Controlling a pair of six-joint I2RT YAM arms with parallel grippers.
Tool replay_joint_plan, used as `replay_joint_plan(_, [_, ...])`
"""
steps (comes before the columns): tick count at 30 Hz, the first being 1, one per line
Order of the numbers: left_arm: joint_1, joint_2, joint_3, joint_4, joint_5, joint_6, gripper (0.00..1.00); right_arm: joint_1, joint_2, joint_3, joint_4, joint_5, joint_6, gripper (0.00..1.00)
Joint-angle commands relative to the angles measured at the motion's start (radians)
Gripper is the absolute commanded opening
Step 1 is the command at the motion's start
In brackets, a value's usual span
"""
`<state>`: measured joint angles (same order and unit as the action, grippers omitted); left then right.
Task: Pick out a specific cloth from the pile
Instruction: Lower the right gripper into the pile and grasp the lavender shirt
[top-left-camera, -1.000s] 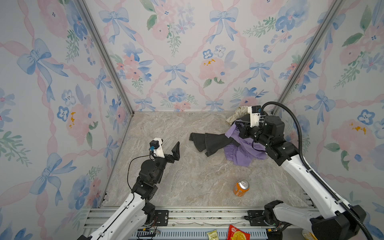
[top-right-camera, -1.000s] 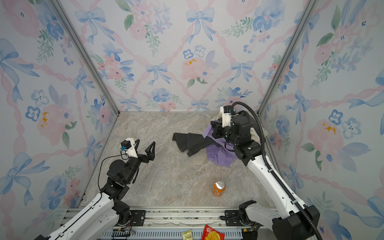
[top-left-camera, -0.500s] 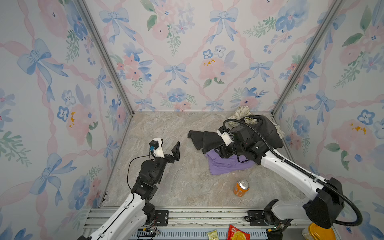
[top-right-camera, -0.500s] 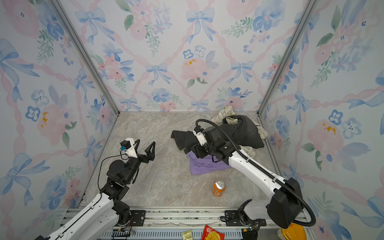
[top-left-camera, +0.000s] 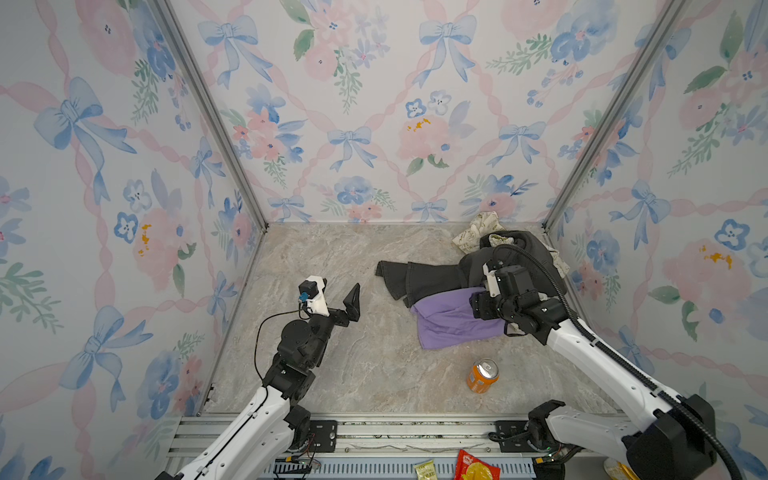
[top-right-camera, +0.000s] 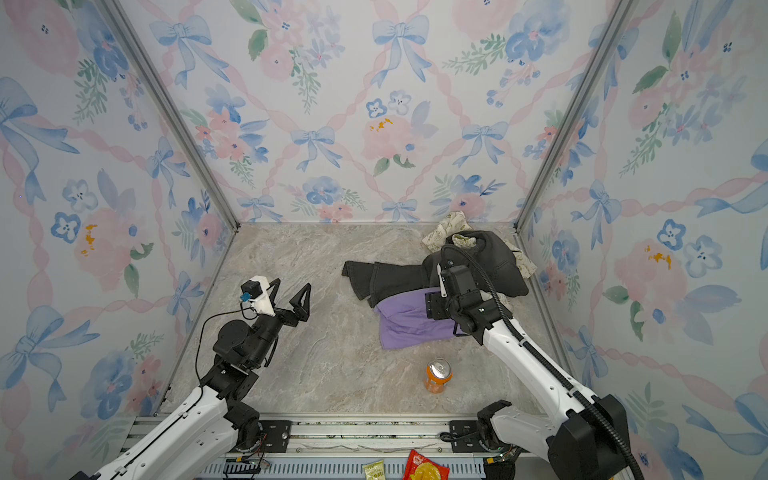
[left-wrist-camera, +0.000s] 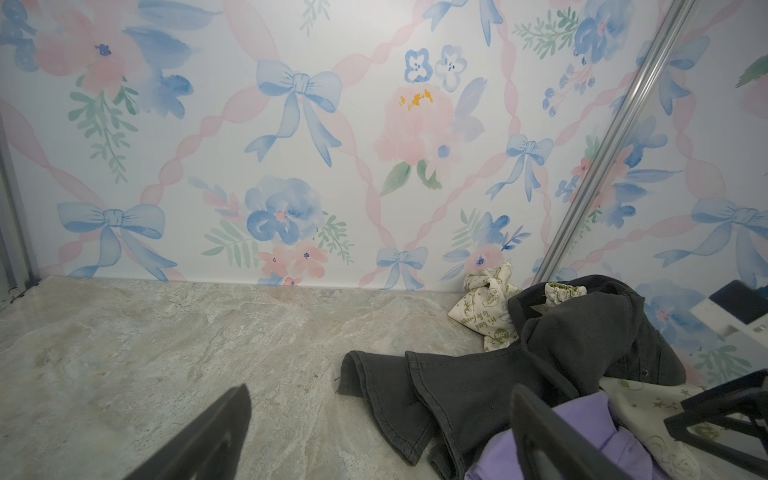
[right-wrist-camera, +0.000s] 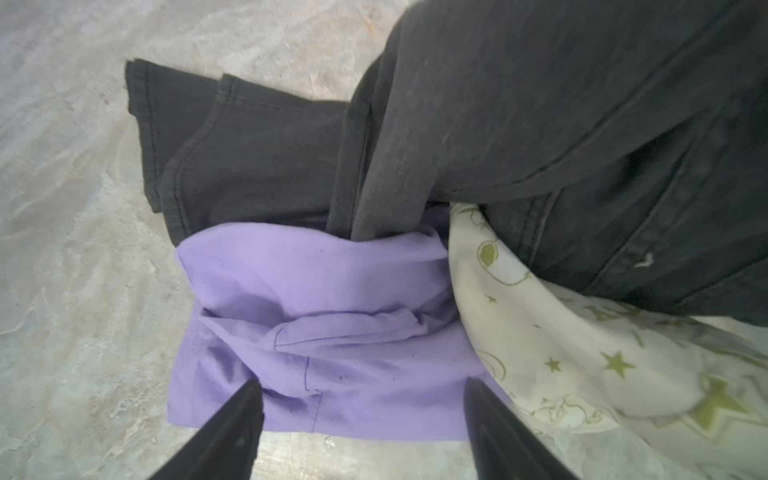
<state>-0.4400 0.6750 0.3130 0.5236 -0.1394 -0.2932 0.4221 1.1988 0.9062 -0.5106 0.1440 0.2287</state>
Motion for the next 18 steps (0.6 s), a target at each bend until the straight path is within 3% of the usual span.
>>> replay_joint_plan(1, [-0.008,-0.021,0.023,0.005,0.016,-0.013,0.98,-0.032,0.081,-0.013,0.016,0.003,0.066,0.76])
replay_joint_plan(4, [-0.008,-0.035,0.016,0.002,0.015,-0.014,0.98,-0.053,0.171,-0.019,0.052,-0.024,0.083,0.73])
replay_joint_plan(7, [-0.008,-0.046,0.014,-0.001,0.011,-0.014,0.98,-0.061,0.245,-0.026,0.097,-0.041,0.09,0.64])
replay_joint_plan(12, [-0.008,-0.053,0.015,-0.008,0.005,-0.008,0.98,-0.071,0.3,-0.017,0.121,-0.07,0.106,0.3])
replay_joint_plan(18, [-0.008,-0.057,0.016,-0.012,0.002,-0.004,0.98,-0.094,0.196,0.02,0.102,-0.043,0.089,0.08])
